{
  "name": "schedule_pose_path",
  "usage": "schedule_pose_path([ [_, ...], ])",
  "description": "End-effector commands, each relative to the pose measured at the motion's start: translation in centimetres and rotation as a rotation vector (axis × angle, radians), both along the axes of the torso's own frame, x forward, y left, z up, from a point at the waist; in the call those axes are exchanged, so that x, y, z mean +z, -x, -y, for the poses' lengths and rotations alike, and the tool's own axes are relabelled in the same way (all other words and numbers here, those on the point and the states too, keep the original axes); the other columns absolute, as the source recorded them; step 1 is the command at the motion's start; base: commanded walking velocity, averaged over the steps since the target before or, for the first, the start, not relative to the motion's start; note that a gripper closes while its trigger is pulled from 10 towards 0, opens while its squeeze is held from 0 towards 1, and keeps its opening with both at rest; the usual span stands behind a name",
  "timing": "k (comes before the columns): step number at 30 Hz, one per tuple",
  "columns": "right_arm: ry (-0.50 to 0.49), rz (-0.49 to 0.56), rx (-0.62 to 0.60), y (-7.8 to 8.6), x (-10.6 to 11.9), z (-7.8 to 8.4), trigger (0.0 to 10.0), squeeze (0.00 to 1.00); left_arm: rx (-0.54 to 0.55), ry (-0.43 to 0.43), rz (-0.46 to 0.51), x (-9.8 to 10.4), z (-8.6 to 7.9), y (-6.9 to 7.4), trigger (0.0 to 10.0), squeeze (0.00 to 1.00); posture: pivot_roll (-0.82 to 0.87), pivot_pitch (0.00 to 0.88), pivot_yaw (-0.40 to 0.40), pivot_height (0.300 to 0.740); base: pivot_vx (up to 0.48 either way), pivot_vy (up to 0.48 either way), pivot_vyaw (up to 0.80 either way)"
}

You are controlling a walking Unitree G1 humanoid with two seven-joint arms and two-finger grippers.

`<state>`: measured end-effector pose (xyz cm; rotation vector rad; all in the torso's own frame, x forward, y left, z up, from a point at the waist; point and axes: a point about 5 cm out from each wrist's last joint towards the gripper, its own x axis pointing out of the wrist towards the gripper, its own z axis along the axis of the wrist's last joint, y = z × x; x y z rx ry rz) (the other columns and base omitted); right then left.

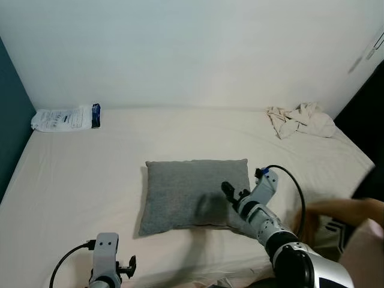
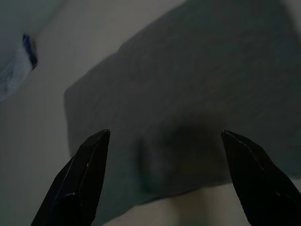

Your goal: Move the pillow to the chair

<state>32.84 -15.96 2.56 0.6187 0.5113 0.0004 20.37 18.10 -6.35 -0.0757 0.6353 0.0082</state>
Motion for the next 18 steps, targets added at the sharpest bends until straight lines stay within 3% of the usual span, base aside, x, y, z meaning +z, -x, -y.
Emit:
schedule_pose_path([
  [1, -0.009, -0.024, 0.016, 0.4, -0.5, -0.2, 10.0, 0.00, -0.010, 0.011, -0.003, -0.2, 0.6, 0.2, 10.0, 0.00, 0.08, 0.091, -0.108, 0.653, 0.000, 0.000, 0.00],
  [11, -0.031, -0.102, 0.116, 1.7, -2.0, -2.2, 10.0, 0.00, -0.071, -0.008, -0.010, -0.2, 1.2, 0.2, 10.0, 0.00, 0.08, 0.082, -0.101, 0.608, 0.000, 0.000, 0.00],
  [18, -0.035, -0.100, 0.088, 2.2, -2.4, -1.8, 10.0, 0.00, -0.076, -0.006, -0.026, -0.6, 1.4, 0.8, 10.0, 0.00, 0.08, 0.085, -0.092, 0.608, 0.000, 0.000, 0.00],
])
